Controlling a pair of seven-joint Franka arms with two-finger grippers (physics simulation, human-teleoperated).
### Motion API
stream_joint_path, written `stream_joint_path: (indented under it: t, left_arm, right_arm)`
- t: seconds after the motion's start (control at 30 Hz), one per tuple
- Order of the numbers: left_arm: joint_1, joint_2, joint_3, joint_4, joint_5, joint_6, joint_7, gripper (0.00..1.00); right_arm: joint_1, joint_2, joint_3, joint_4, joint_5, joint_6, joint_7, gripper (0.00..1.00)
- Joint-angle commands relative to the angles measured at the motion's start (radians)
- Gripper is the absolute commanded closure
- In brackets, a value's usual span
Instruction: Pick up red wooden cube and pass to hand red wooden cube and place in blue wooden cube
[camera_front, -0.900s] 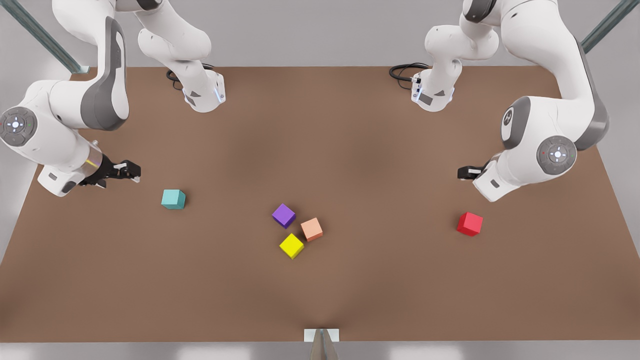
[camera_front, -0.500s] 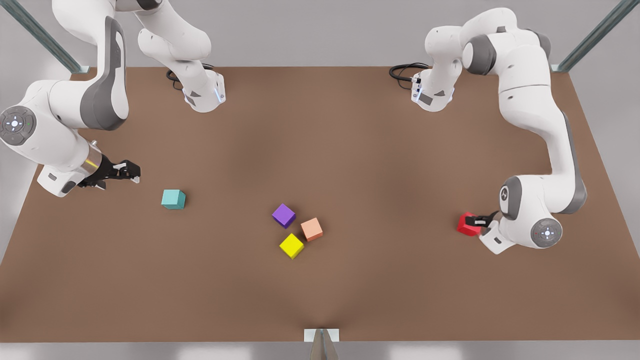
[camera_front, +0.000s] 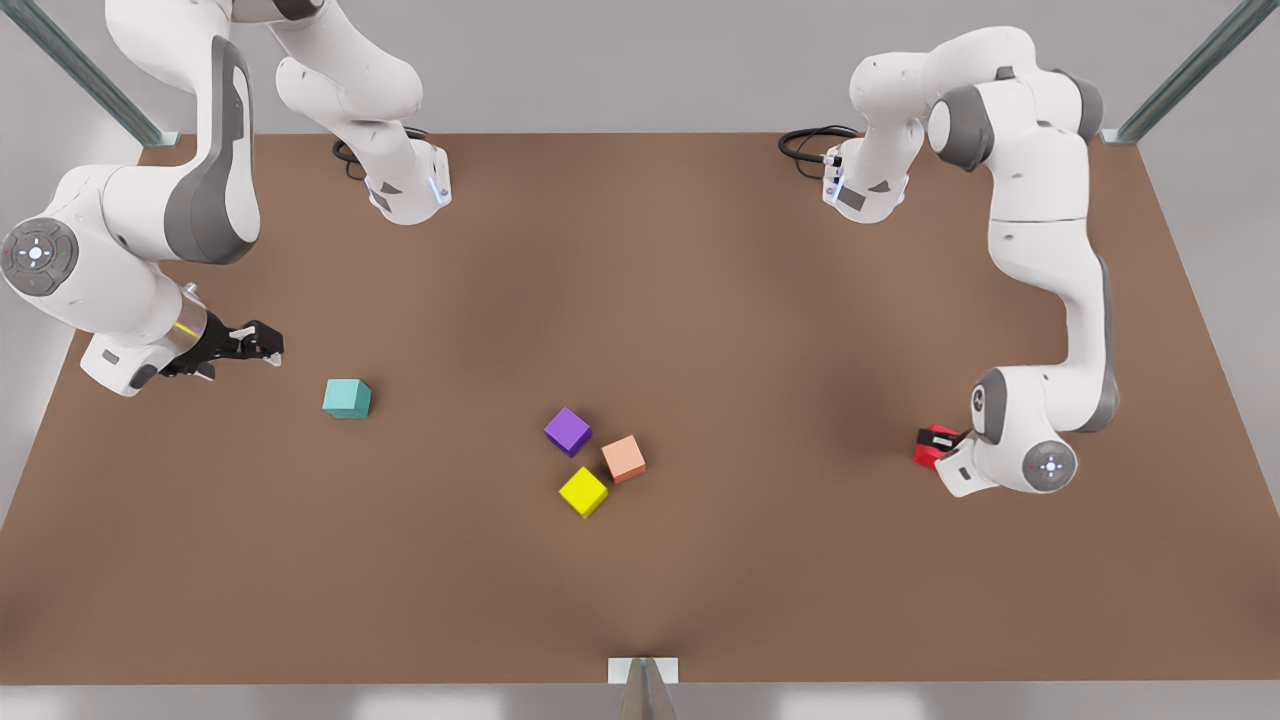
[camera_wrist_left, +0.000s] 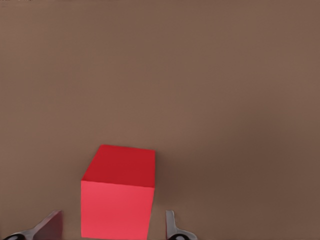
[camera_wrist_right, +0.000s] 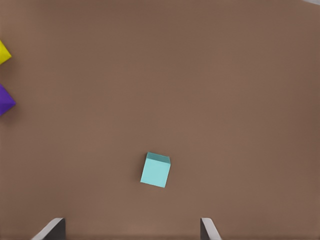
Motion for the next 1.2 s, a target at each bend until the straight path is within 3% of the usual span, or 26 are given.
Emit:
stream_joint_path:
  t: [0.0, 0.47, 0.53, 0.57, 0.7, 0.83, 0.9, 0.93, 1.03, 1.1, 1.17]
  left_arm:
    - [0.000, 0.005, 0.000, -0.012, 0.011, 0.090, 0.288, 0.00]
    - [0.014, 0.077, 0.000, -0.012, 0.008, 0.092, 0.234, 0.00]
    - [0.014, 0.078, 0.000, -0.010, 0.008, 0.093, 0.234, 0.20]
    - [0.014, 0.077, 0.000, -0.007, 0.008, 0.093, 0.234, 0.25]
    - [0.012, 0.061, -0.014, 0.001, 0.006, 0.089, 0.176, 0.28]
    - [0.020, 0.047, -0.121, 0.005, -0.003, 0.078, -0.051, 0.32]
    - [0.045, 0.056, -0.169, 0.067, -0.199, 0.011, -0.120, 0.32]
    - [0.048, 0.074, -0.167, 0.149, -0.380, -0.101, -0.169, 0.32]
    - [0.045, 0.079, -0.185, 0.205, -0.858, -0.249, -0.229, 0.32]
    - [0.040, 0.200, -0.345, 0.330, -1.047, -0.197, -0.237, 0.32]
    - [0.020, 0.272, -0.537, 0.383, -1.181, 0.076, -0.239, 0.32]
  right_arm:
    - [0.000, -0.001, -0.001, -0.002, 0.001, -0.002, -0.017, 0.00]
    - [0.000, 0.000, -0.001, -0.010, 0.001, 0.001, -0.023, 0.00]
    - [0.000, 0.000, -0.001, -0.010, 0.002, 0.003, -0.023, 0.00]
    - [0.000, 0.000, -0.001, -0.010, 0.002, 0.003, -0.023, 0.00]
    - [0.006, 0.058, 0.001, 0.065, 0.007, -0.003, -0.021, 0.00]
    - [0.003, 0.123, 0.007, 0.131, 0.134, -0.008, -0.038, 0.00]
    - [0.002, 0.215, 0.001, 0.140, 0.373, -0.008, -0.104, 0.00]
    - [0.006, 0.284, 0.008, 0.182, 0.493, -0.009, -0.185, 0.00]
    - [0.009, 0.489, 0.077, 0.295, 0.855, -0.009, -0.447, 0.00]
    - [0.009, 0.609, 0.135, 0.392, 0.964, -0.008, -0.621, 0.00]
    - [0.009, 0.690, 0.168, 0.424, 1.031, 0.005, -0.898, 0.00]
